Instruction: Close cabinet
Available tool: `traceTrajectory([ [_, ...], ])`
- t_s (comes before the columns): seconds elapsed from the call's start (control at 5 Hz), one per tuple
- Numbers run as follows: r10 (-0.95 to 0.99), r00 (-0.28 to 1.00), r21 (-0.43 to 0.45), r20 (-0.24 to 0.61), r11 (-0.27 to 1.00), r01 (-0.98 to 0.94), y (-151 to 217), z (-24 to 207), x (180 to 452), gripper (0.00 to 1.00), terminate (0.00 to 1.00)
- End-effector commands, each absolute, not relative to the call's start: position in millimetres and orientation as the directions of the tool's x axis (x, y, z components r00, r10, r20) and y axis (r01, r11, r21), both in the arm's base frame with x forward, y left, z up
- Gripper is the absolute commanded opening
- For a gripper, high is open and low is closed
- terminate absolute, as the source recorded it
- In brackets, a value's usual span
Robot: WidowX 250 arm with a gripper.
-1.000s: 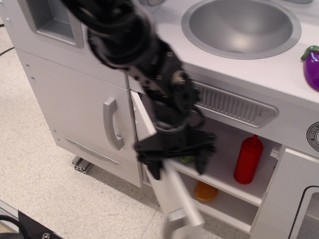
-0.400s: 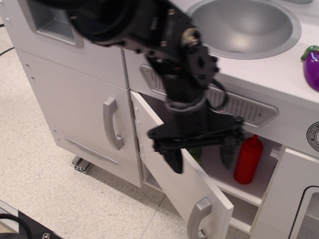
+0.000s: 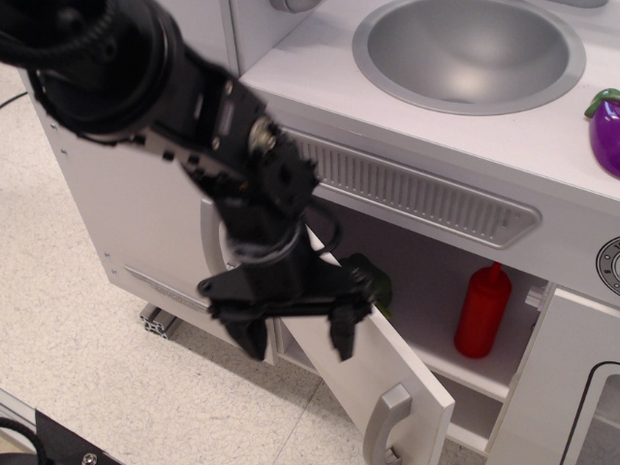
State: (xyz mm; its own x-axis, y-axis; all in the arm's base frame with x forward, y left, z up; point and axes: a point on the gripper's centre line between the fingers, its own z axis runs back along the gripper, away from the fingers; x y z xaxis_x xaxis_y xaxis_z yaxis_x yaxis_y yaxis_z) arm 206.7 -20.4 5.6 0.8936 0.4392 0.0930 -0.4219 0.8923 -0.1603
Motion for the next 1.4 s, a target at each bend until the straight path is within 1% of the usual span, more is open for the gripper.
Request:
traceTrajectory([
  [0.0, 0.461, 0.872, -0.096, 0.162, 0.887, -0.451, -13, -35, 220, 1.00, 0.00],
  [0.2, 0.492, 0.854, -0.076, 0.167, 0.870, -0.487, -22, -55, 232, 1.00, 0.00],
  [0.4, 0.541, 0.824, -0.096, 0.168, 0.841, -0.533, -36, -59, 245, 1.00, 0.00],
  [0.6, 0.594, 0.790, -0.137, 0.153, 0.804, -0.579, -53, -56, 261, 1.00, 0.00],
  [0.8, 0.641, 0.751, -0.170, 0.158, 0.767, -0.619, -66, -58, 279, 1.00, 0.00],
  [1.0, 0.682, 0.710, -0.202, 0.176, 0.731, -0.652, -74, -59, 297, 1.00, 0.00],
  [1.2, 0.705, 0.684, -0.217, 0.185, 0.709, -0.672, -77, -63, 308, 1.00, 0.00],
])
